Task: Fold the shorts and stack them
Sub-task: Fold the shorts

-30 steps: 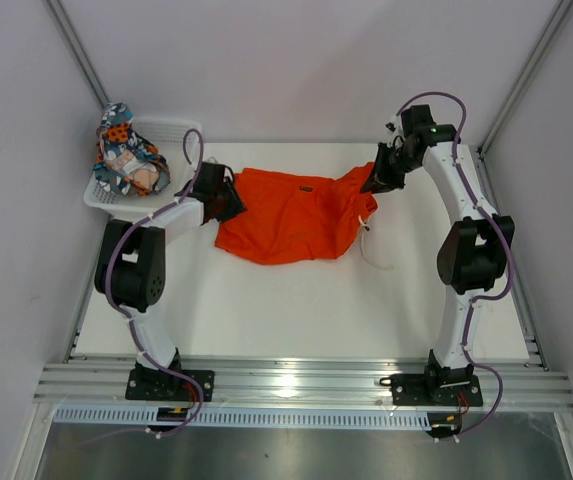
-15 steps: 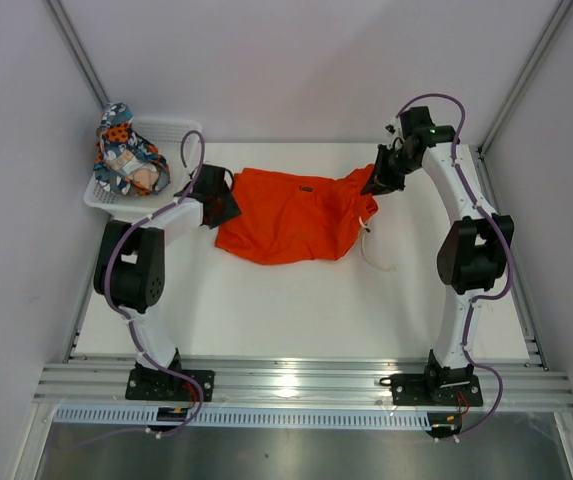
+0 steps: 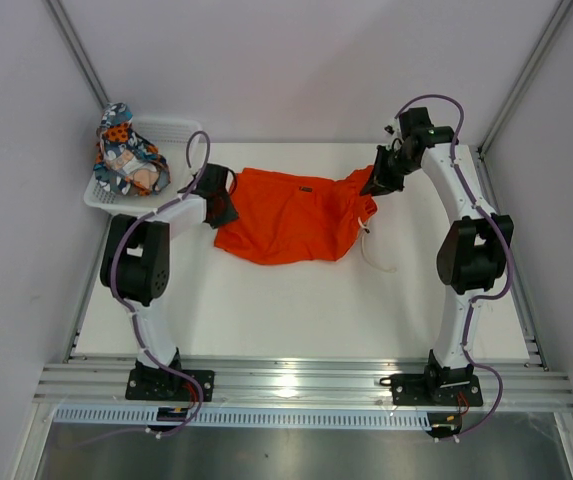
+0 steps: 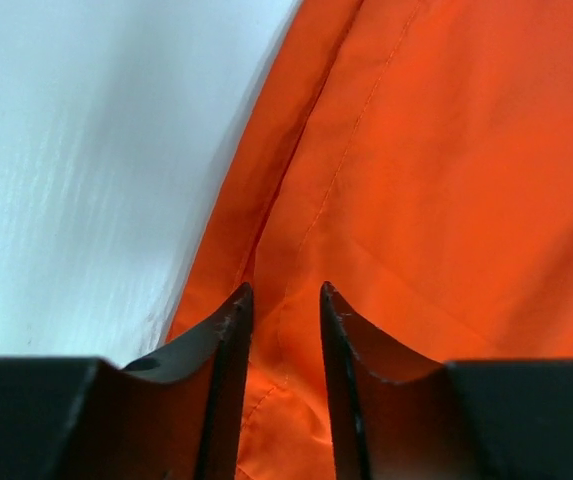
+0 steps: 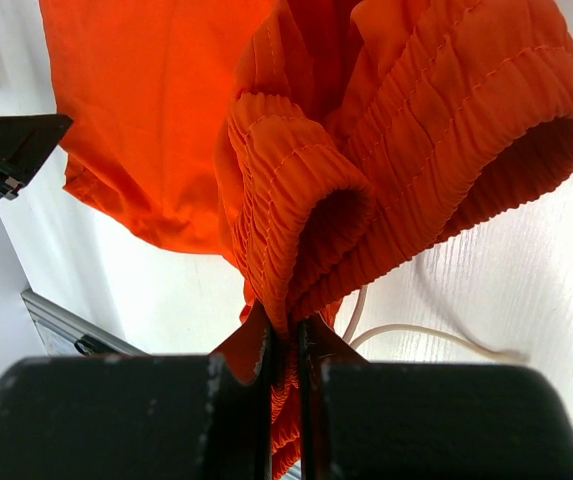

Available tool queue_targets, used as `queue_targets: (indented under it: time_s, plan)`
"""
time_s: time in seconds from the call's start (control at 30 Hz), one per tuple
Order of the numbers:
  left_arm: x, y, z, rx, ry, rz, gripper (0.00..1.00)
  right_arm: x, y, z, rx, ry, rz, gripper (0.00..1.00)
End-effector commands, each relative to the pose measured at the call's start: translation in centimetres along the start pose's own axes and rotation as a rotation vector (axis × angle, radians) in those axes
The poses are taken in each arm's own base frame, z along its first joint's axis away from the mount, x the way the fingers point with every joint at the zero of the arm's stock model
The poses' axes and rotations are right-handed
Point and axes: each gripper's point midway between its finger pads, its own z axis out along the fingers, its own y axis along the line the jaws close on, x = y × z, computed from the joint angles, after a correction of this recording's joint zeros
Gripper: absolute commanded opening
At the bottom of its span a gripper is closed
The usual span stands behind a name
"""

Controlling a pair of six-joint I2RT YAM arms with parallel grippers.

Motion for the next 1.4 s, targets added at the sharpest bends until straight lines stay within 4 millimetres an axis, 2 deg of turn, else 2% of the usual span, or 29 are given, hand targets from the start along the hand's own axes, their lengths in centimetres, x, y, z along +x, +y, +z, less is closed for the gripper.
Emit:
queue_targets:
  time_s: [0.0, 0.1, 0.17, 0.27, 0.37, 0.4, 0.43, 0.53, 0.63, 0.67, 0.7, 0.73, 0.77, 0.83, 1.0, 1.03, 1.13, 1.23, 1.37]
  plan:
    - [-0.9, -1.0, 1.0, 0.039, 0.003, 0.008, 0.35, -0.4, 1.0, -0.9, -0.022, -0.026, -0.026, 0.0]
    - [-0.3, -1.6, 1.8, 0.066, 0.03, 0.0, 0.26, -0.3, 0.9, -1.0, -0.012, -0.022, -0.024, 0.0]
    - [-0.3, -1.7, 1.3, 0.081, 0.011, -0.009, 0.18, -0.3, 0.3, -1.0, 0.026, -0.022, -0.019, 0.0]
    - [-0.2, -1.9, 1.0, 0.107, -0.003, -0.018, 0.14, -0.8, -0.5, -1.6, 0.107, -0.032, -0.02, 0.0]
    - [1.0, -2.7, 1.2, 0.133, 0.036, -0.006, 0.09, -1.3, -0.8, -2.5, 0.197, -0.053, -0.028, 0.0]
    - [0.9, -3.0, 1.1, 0.134, 0.022, -0.009, 0.08, -1.5, -0.9, -2.7, 0.226, -0.056, -0.032, 0.0]
    - [2.0, -2.9, 1.0, 0.127, 0.03, 0.001, 0.08, -1.3, -0.8, -2.7, 0.237, -0.049, -0.041, 0.0]
    - [2.6, -3.9, 0.0, 0.152, 0.009, 0.002, 0.06, -1.2, -1.1, -2.5, 0.284, -0.041, -0.051, 0.0]
    - [4.3, -4.9, -0.7, 0.168, 0.023, 0.02, 0.04, -1.1, -1.7, -2.8, 0.328, -0.048, -0.057, 0.0]
    - [5.5, -4.6, -0.7, 0.162, 0.039, 0.027, 0.04, -1.1, -1.8, -2.9, 0.338, -0.051, -0.062, 0.0]
    - [5.4, -5.2, -1.2, 0.181, 0.022, 0.018, 0.04, -1.0, -1.9, -3.0, 0.351, -0.048, -0.084, 0.0]
    - [6.0, -6.0, -1.6, 0.196, 0.019, 0.028, 0.04, -1.0, -2.4, -3.2, 0.388, -0.052, -0.092, 0.0]
    - [7.2, -5.7, -1.6, 0.187, 0.035, 0.02, 0.04, -1.0, -2.6, -3.4, 0.405, -0.055, -0.097, 0.0]
    - [8.0, -6.5, -2.1, 0.21, 0.035, 0.022, 0.04, -1.0, -3.4, -3.9, 0.453, -0.052, -0.112, 0.0]
    - [10.6, -8.5, -3.6, 0.258, 0.049, 0.029, 0.04, -0.1, -4.0, -5.0, 0.496, -0.026, -0.137, 0.0]
    - [11.8, -9.0, -4.1, 0.263, 0.057, 0.046, 0.04, -0.1, -3.9, -5.1, 0.493, -0.028, -0.14, 0.0]
    - [12.8, -9.9, -4.9, 0.277, 0.052, 0.066, 0.04, 0.9, -2.1, -4.8, 0.455, -0.016, -0.186, 0.0]
    - [13.4, -9.6, -4.8, 0.278, 0.065, 0.065, 0.04, 2.3, 1.0, -4.2, 0.396, -0.003, -0.244, 0.0]
    - [14.2, -8.9, -4.4, 0.266, 0.082, 0.072, 0.04, 3.5, 4.0, -3.1, 0.361, -0.001, -0.289, 0.0]
